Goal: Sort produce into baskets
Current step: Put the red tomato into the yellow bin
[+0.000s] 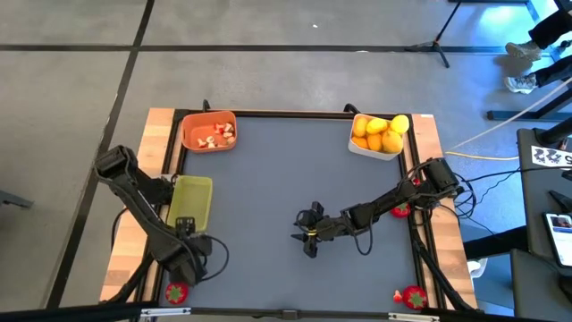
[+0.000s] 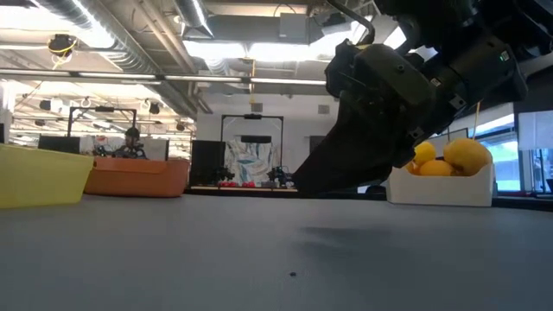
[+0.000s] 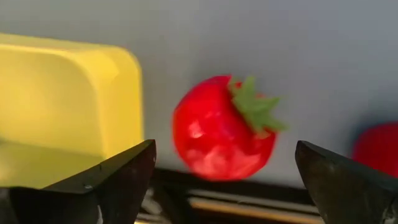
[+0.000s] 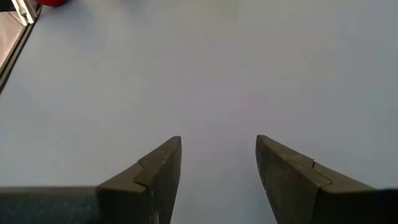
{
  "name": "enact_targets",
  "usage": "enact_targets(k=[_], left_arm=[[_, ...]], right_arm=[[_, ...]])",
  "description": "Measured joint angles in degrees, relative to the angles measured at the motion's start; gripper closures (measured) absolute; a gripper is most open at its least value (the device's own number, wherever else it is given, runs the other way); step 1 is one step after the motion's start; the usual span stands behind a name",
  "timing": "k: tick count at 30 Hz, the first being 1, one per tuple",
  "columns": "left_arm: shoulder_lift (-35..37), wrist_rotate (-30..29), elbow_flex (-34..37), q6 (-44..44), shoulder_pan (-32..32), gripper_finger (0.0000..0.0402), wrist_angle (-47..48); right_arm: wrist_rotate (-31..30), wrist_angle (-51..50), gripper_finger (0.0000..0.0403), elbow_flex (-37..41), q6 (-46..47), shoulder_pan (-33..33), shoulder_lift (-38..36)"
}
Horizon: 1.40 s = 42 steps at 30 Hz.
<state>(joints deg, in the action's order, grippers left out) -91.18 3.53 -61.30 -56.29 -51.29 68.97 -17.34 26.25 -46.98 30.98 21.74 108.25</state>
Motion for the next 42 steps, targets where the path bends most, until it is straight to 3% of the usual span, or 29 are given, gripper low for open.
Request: enact_targets(k=[8, 22, 27, 37, 42], left_arm=[[-0.3, -1.0, 0.2, -2.2, -0.9, 0.0021, -5.0], [-0.4, -1.1, 7.6, -7.3, -1.7, 0.0035, -11.2], [-0.4, -0.6, 8.6, -9.7, -1.7, 0.0087, -11.7], [-0.4, -1.3, 9.6, -11.1, -1.7, 0.0236, -14.2], [-0.4, -1.2, 9.6, -11.2, -1.7, 0.0279, -15.4]], right_arm=[[0.0, 0.1, 0.0196, 0.0, 0.1, 0.0, 0.0], [1.6, 0.1, 0.0196, 0.0, 0.0, 0.0, 0.0], [1.6, 0.1, 0.0196, 0.0, 0.0, 0.0, 0.0], [3.0, 0.2, 0.0196, 0.0, 0.4, 0.0, 0.0], [3.0, 0.2, 0.0196, 0.0, 0.5, 0.0, 0.0]])
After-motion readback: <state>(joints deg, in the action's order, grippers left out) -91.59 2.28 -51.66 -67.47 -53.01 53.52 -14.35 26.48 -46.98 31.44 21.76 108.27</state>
